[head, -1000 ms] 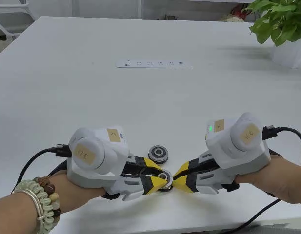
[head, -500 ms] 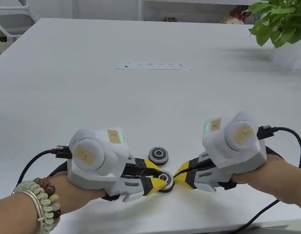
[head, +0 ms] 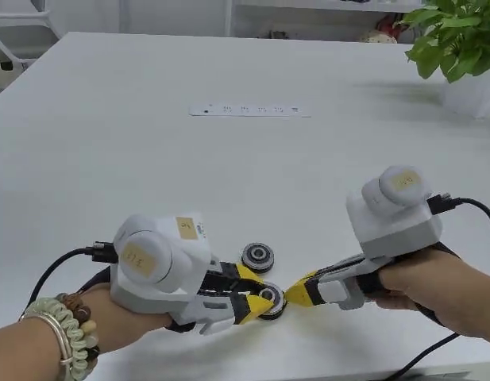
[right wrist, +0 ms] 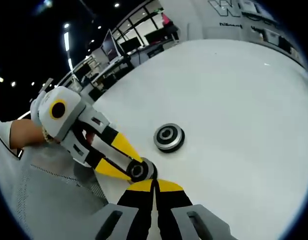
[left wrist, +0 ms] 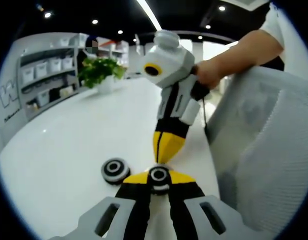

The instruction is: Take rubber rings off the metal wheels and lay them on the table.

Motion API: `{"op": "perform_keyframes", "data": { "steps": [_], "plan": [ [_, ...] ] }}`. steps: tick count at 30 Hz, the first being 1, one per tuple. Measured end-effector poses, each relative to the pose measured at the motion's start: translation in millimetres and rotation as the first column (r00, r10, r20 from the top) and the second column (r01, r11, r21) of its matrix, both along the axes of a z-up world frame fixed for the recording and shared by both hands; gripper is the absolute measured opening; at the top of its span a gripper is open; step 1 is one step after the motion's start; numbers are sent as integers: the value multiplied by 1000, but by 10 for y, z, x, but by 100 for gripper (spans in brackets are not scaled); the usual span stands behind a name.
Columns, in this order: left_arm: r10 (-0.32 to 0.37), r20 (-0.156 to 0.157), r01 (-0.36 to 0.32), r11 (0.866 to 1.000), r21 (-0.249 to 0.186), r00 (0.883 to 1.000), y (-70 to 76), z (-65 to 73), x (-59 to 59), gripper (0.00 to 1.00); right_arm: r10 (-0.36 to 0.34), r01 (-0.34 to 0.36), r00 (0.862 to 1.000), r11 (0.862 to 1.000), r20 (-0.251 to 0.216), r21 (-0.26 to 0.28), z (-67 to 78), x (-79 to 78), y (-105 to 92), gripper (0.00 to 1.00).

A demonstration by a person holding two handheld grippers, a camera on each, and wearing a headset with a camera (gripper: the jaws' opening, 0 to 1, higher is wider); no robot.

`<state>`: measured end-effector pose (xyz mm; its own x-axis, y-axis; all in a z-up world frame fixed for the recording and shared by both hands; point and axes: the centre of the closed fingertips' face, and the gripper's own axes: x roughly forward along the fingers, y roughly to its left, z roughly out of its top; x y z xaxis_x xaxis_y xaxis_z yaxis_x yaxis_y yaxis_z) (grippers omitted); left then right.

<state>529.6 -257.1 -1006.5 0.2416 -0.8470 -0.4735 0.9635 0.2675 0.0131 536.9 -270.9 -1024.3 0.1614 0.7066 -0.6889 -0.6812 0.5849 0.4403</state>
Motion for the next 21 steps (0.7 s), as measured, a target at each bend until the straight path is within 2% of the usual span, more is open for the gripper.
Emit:
{"op": "perform_keyframes", "data": {
  "steps": [5, 6, 7, 9, 16, 19, 21],
  "plan": [
    [-5, 3, 5, 1000, 2, 1000, 1, 0, -4, 14, -19, 20, 999, 999, -32, 24, 26, -6, 5, 0],
    [-6, 5, 6, 1000, 3, 1000, 2, -1, -3, 14, -28, 31, 998, 998, -52, 57, 72, -22, 40, 0],
    [-6, 6, 6, 1000, 4, 1000, 3, -2, -2, 14, -51, 56, 996, 996, -67, 65, 84, -18, 48, 0],
    [-7, 10, 7, 1000, 6, 1000, 2, -2, -2, 14, -52, 59, 995, 995, -82, 84, 94, -22, 45, 0],
    [-8, 10, 8, 1000, 3, 1000, 1, -4, 0, 14, -65, 74, 993, 993, -101, 91, 120, -76, 74, 0],
    [-5, 13, 5, 1000, -9, 1000, 23, -10, 8, 14, -87, 101, 988, 989, -131, 107, 143, -88, 115, 0],
    [2, 2, -2, 1000, -25, 1000, 34, -7, 12, 14, -87, 104, 986, 988, -142, 115, 151, -98, 131, 0]
  ]
}}
